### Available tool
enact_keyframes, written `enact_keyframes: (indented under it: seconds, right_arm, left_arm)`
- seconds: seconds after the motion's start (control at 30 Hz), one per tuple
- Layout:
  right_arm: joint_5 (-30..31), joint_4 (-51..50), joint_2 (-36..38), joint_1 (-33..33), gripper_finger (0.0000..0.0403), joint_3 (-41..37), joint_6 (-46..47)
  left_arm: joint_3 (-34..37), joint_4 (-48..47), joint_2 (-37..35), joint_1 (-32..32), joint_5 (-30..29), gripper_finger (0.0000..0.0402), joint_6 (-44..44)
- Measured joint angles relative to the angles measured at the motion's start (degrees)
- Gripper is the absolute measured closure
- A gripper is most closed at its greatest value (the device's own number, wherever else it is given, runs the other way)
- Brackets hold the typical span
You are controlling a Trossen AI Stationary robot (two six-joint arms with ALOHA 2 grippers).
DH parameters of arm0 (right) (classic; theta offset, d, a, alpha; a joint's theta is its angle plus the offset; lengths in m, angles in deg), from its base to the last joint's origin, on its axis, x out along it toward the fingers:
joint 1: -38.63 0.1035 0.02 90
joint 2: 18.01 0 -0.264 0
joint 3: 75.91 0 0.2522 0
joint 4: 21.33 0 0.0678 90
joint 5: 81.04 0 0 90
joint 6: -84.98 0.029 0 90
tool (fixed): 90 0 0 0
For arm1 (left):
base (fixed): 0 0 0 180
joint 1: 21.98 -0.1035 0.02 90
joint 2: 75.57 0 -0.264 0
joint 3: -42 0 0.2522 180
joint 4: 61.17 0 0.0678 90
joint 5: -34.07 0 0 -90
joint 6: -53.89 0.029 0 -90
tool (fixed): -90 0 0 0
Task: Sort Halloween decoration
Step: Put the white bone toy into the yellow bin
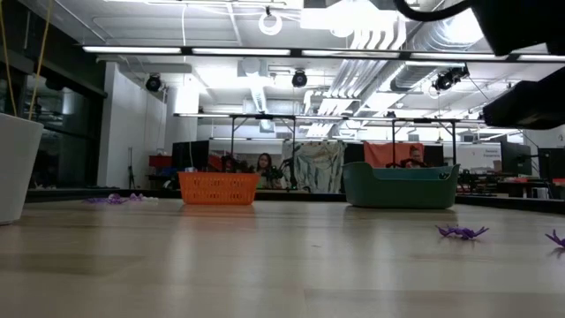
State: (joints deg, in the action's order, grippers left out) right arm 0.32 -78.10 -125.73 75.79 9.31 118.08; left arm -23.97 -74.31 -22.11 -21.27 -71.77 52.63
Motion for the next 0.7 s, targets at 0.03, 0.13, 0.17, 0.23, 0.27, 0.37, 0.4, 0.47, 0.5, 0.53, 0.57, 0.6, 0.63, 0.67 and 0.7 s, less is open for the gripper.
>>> enact_keyframes:
  seconds: [0.03,0.13,0.17,0.23,0.27,0.37,0.4,0.47,0.5,0.53,0.57,0.6,0.63,0.67,0.7]
  right_arm:
    - [0.4,-0.1,0.0,0.0,0.0265,0.0,-0.2]
    - [4.6,-0.1,0.0,0.0,0.0265,0.0,0.0]
    - [5.5,-0.1,0.0,0.0,0.0265,0.0,-0.1]
    - [6.7,0.0,-0.2,-0.1,0.0265,0.0,-0.1]
    - [7.1,-0.1,-0.4,-0.1,0.0265,0.0,-0.1]
    - [7.4,0.0,-1.0,-0.1,0.0265,-0.1,-0.2]
    - [7.4,-0.1,-1.3,-0.1,0.0265,-0.1,-0.2]
    - [7.4,0.4,-2.1,-0.1,0.0265,-0.1,-0.8]
    - [7.8,0.4,-2.5,-0.1,0.0265,-0.1,-1.1]
    - [8.3,0.5,-2.8,-0.1,0.0265,-0.1,-1.4]
    - [9.0,0.6,-2.9,-0.1,0.0265,-0.1,-1.6]
    - [9.9,0.6,-3.1,-0.2,0.0265,0.0,-1.7]
    - [10.9,0.5,-3.3,-0.3,0.0265,-0.1,-1.7]
    - [11.4,0.4,-3.4,-0.6,0.0265,-0.1,-1.7]
    - [12.1,0.6,-3.3,-0.8,0.0265,-0.1,-1.7]
  left_arm:
    - [0.0,0.0,0.0,0.0,0.0,0.0265,0.0]
    - [0.0,-0.3,0.0,0.0,0.0,0.0265,0.0]
    - [0.0,-0.5,0.0,0.0,0.0,0.0265,0.0]
    - [0.0,-1.0,0.0,0.0,0.0,0.0265,-0.1]
    - [0.0,-1.3,0.0,0.0,0.0,0.0265,-0.2]
    - [0.0,-2.1,0.0,0.0,0.0,0.0265,-0.2]
    - [0.0,-2.4,0.0,0.0,0.0,0.0265,-0.2]
    - [0.0,-2.6,0.0,0.0,0.0,0.0265,-0.7]
    - [0.0,-2.7,0.0,0.0,0.0,0.0265,-1.1]
    - [0.0,-2.8,0.0,0.0,0.0,0.0265,-1.1]
    - [0.0,-2.8,0.0,0.0,0.0,0.0265,-1.1]
    - [0.0,-2.8,0.0,0.0,0.0,0.0265,-1.1]
    - [0.0,-2.8,0.0,0.0,0.0,0.0265,-1.1]
    - [0.0,-2.8,0.0,0.0,0.0,0.0265,-1.1]
    - [0.0,-2.8,0.0,0.0,0.0,0.0265,-1.1]
